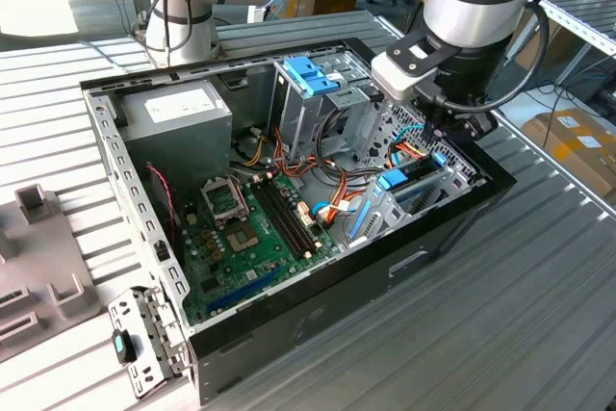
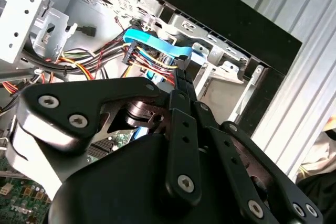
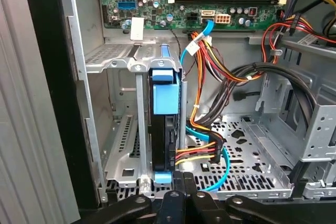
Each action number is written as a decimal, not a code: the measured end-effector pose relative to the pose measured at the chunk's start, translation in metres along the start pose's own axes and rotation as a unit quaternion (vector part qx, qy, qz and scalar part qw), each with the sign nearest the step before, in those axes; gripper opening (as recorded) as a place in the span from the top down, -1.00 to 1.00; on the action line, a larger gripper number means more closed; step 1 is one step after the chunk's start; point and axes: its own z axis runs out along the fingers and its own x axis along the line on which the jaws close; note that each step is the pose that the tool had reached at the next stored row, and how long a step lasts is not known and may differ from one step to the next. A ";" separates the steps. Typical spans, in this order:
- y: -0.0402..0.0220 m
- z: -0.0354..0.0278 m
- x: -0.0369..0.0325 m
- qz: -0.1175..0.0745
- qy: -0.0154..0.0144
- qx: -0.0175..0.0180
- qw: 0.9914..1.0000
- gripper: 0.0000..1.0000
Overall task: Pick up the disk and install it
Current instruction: 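Insert the first disk wire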
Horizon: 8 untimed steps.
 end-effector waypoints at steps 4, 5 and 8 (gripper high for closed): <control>-0.0013 -0.0030 -0.0001 0.000 0.000 0.000 1.000 0.79; -0.0013 -0.0031 -0.0001 0.000 0.000 0.000 1.000 0.79; -0.0014 -0.0033 -0.0001 0.000 0.000 -0.001 1.000 0.79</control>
